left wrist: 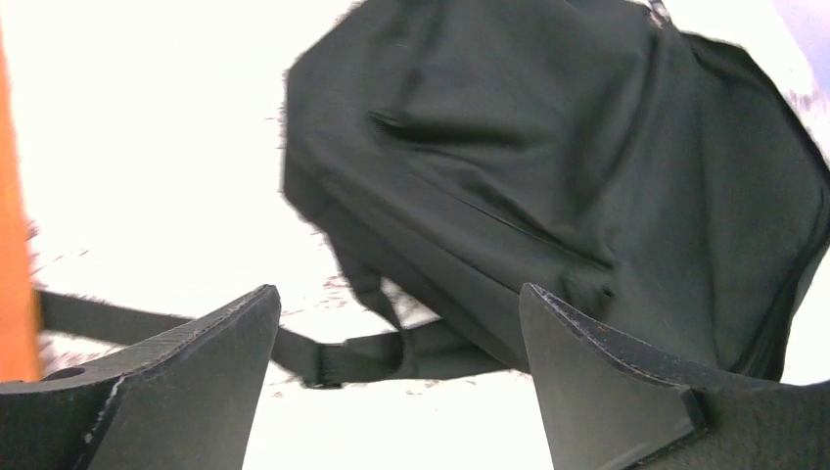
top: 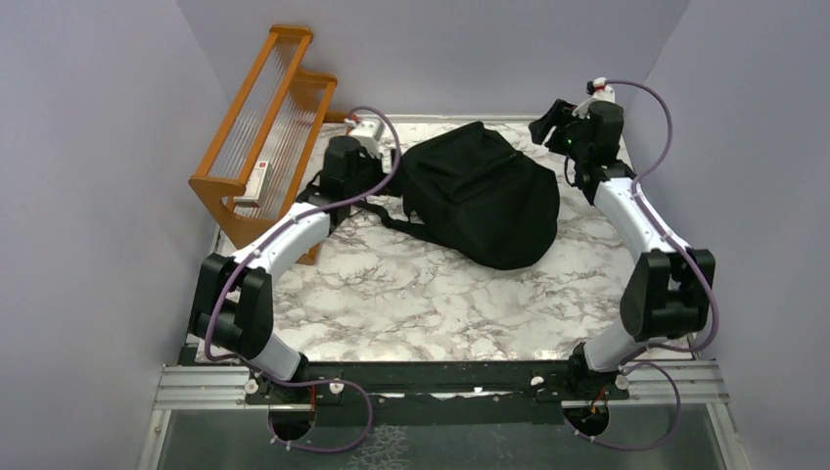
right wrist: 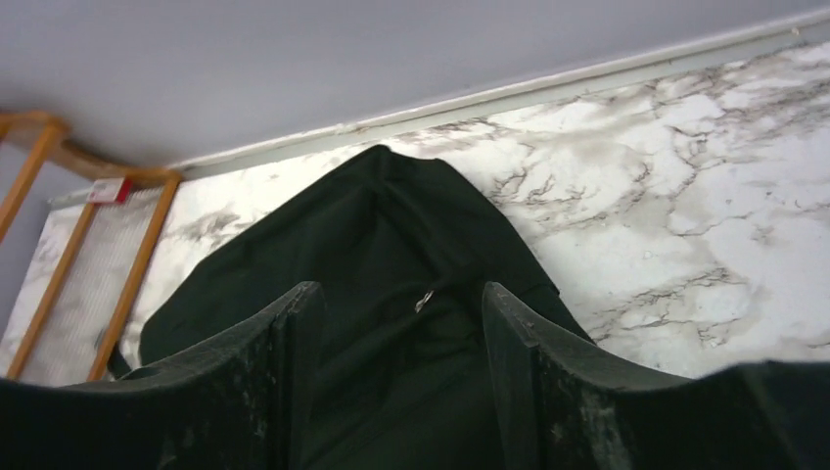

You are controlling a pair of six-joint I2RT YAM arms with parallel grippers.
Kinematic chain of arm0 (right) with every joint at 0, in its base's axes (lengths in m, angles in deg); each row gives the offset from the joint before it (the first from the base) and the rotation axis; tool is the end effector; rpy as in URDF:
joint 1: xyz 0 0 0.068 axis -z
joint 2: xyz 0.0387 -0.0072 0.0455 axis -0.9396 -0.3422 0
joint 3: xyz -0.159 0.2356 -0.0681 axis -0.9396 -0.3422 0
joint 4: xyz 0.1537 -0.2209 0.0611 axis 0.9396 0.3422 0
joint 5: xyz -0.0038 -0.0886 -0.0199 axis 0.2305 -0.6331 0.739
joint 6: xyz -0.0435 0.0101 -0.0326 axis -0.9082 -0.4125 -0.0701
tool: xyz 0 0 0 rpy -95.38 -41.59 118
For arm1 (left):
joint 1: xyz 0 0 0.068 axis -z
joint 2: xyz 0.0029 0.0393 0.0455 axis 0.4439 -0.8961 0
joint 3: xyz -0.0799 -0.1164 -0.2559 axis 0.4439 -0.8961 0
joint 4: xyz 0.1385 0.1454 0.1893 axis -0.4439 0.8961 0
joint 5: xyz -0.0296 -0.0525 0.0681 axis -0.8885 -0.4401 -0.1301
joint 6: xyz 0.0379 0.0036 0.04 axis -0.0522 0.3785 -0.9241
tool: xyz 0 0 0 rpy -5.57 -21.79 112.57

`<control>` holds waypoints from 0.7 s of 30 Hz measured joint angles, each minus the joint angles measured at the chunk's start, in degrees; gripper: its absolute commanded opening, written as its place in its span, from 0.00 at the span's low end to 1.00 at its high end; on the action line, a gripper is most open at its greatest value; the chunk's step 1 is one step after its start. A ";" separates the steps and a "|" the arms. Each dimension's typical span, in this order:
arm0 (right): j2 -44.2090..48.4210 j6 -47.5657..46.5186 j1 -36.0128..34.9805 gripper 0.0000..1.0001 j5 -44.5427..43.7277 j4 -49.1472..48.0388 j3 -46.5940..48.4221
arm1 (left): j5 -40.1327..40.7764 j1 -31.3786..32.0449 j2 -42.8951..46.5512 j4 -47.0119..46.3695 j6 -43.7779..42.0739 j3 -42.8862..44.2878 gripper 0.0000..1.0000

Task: Pack the student bag
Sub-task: Reset both arms

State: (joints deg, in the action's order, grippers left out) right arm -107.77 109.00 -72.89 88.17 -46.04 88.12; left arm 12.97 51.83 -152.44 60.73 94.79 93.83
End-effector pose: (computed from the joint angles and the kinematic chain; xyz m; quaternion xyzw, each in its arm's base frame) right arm 0.4114 0.0237 0.3363 0.0936 0.7927 0.1451 0.5846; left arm 0.3353 -0.1657 0.2936 0.1439 0.8146 -0.2318 0.5118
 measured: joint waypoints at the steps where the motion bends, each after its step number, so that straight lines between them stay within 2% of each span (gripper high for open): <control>1: 1.60 0.76 0.00 0.73 1.25 -0.13 -0.92 | -0.35 -1.92 0.09 1.16 1.73 0.81 0.94; 5: 9.75 3.28 0.00 0.88 7.76 -0.28 -6.08 | -0.59 -9.92 1.49 5.14 5.92 2.38 0.99; 7: 13.29 3.41 0.00 0.98 10.67 0.26 -8.00 | 0.04 -11.04 2.97 7.15 6.08 2.54 0.99; 8: 15.02 3.21 0.00 1.00 11.87 0.68 -8.87 | 0.28 -11.06 3.80 8.07 5.88 2.67 0.99; 16: 31.50 -0.98 -0.09 1.00 14.19 9.64 -16.96 | 7.54 -10.29 14.08 14.08 3.69 4.24 0.99; 21: 41.64 -3.82 -0.11 1.00 12.39 13.03 -22.29 | 13.35 -10.32 21.11 14.01 5.22 -1.40 0.99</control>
State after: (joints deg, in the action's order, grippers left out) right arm -66.13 105.17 -73.00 100.56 -33.02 65.82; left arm 26.32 41.51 -131.32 74.74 100.02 92.43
